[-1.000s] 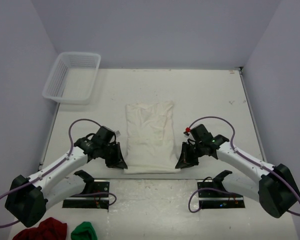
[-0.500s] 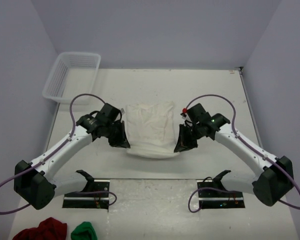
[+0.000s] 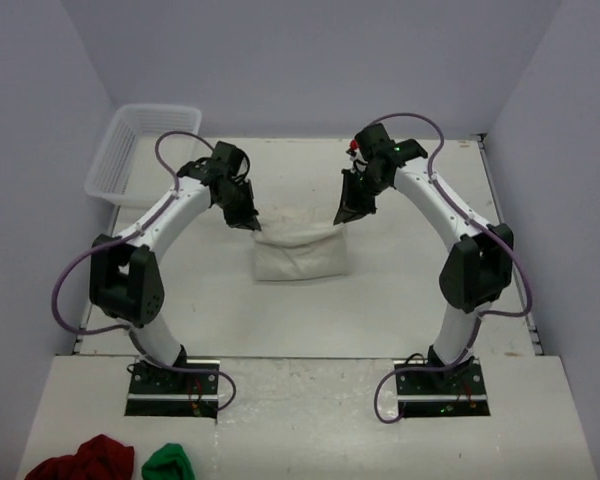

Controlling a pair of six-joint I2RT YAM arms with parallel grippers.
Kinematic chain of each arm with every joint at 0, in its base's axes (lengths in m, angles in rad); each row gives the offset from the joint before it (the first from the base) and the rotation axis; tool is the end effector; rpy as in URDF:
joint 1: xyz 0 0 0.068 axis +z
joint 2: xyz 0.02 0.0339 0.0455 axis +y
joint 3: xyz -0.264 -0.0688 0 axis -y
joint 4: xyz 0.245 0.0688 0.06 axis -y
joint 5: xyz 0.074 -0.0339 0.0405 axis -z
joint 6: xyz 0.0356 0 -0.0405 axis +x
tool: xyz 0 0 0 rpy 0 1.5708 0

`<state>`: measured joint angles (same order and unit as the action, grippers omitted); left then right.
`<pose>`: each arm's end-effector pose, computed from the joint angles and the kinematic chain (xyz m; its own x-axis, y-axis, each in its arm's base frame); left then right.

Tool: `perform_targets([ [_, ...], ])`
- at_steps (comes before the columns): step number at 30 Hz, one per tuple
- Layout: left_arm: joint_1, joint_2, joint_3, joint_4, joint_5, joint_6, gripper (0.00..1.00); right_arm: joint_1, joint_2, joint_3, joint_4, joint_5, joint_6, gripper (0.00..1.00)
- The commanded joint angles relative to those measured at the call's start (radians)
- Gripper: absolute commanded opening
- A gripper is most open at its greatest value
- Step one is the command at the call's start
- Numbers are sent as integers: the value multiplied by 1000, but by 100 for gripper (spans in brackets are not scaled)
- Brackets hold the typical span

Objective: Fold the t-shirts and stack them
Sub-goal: Fold the long partially folded tshirt into a neat square

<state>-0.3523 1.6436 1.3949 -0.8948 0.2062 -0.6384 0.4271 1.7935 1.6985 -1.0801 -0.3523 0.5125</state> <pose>0.3134 -0.1230 0.2756 -0.9347 -0.2778 -0.2218 -0.1738 0.9014 -0.3966 0.3310 0.1642 0.3084 -0.9819 0.0588 -0.1798 -0.0325 0.8839 0.4665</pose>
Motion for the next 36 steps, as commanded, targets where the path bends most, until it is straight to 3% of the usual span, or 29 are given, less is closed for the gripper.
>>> perform_targets([
  [1, 16, 155, 183, 88, -11, 80, 0, -33, 128, 149, -44, -11, -60, 0],
  [4, 26, 297, 284, 114, -27, 134, 0, -50, 282, 271, -47, -17, -69, 0],
  [10, 85, 488, 348, 240, -10, 178, 0, -91, 539, 485, -29, -27, -120, 0],
  [16, 141, 616, 390, 313, -2, 169, 0, -157, 627, 563, -8, -62, -94, 2],
  [17, 147, 627, 400, 319, 5, 174, 5, -163, 630, 552, 14, -63, -95, 11],
  [18, 148, 637, 412, 323, -8, 180, 19, -166, 635, 546, 16, -59, -101, 22],
  [19, 148, 633, 414, 333, -30, 193, 38, -168, 639, 544, 20, -47, -115, 37],
  [20, 148, 619, 395, 362, -33, 198, 63, -168, 636, 537, 40, -30, -124, 45],
  [21, 150, 577, 373, 425, -36, 201, 77, -171, 636, 533, 42, -33, -132, 55],
  [22, 150, 550, 318, 463, -39, 213, 87, -171, 635, 539, 45, -30, -137, 75],
  [25, 148, 440, 216, 578, -59, 232, 100, -172, 607, 556, 58, 2, -146, 99],
  [32, 128, 58, -12, 724, -195, 262, 100, -174, 474, 632, -9, 62, -146, 99],
  [36, 81, -36, -46, 637, -182, 283, 95, -157, 292, 448, 5, 69, -155, 99],
])
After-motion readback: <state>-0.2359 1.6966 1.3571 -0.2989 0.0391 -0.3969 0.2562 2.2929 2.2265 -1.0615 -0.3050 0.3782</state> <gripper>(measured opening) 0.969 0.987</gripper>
